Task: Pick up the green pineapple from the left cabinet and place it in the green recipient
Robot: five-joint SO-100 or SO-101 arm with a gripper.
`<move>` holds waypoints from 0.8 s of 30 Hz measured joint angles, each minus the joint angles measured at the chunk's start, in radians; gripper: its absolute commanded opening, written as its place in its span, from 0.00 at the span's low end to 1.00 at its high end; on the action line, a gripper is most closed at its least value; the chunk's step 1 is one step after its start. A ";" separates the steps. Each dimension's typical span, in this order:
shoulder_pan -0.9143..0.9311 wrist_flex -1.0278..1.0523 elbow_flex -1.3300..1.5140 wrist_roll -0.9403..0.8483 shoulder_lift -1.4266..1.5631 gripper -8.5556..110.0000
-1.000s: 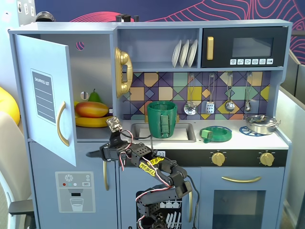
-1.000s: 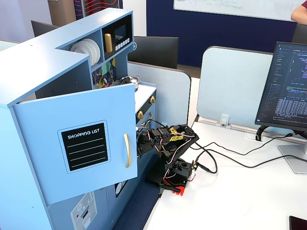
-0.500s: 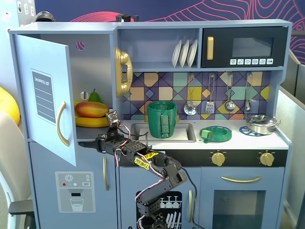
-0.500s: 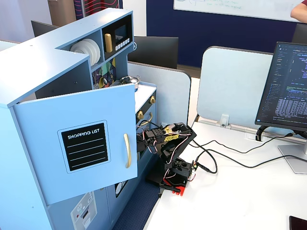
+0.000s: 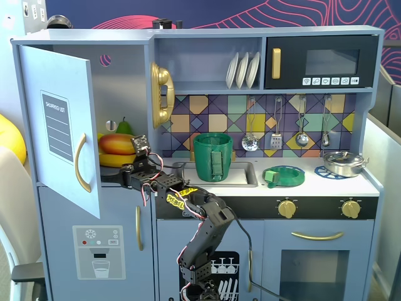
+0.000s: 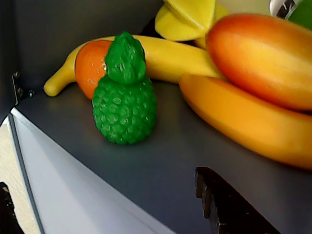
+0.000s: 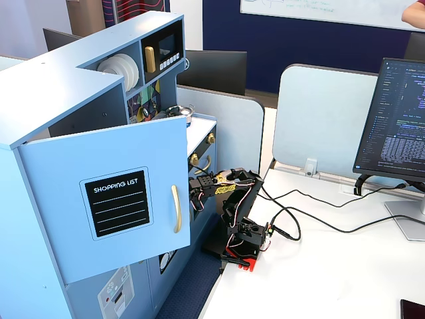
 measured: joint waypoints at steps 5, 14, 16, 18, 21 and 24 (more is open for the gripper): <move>0.008 -0.002 -0.071 -0.029 -0.081 0.47; 0.009 -0.005 -0.209 -0.057 -0.232 0.49; 0.009 -0.009 -0.236 -0.057 -0.264 0.49; 0.009 -0.021 -0.261 -0.057 -0.299 0.50; 0.009 -0.046 -0.291 -0.057 -0.347 0.50; 0.009 -0.083 -0.313 -0.057 -0.394 0.50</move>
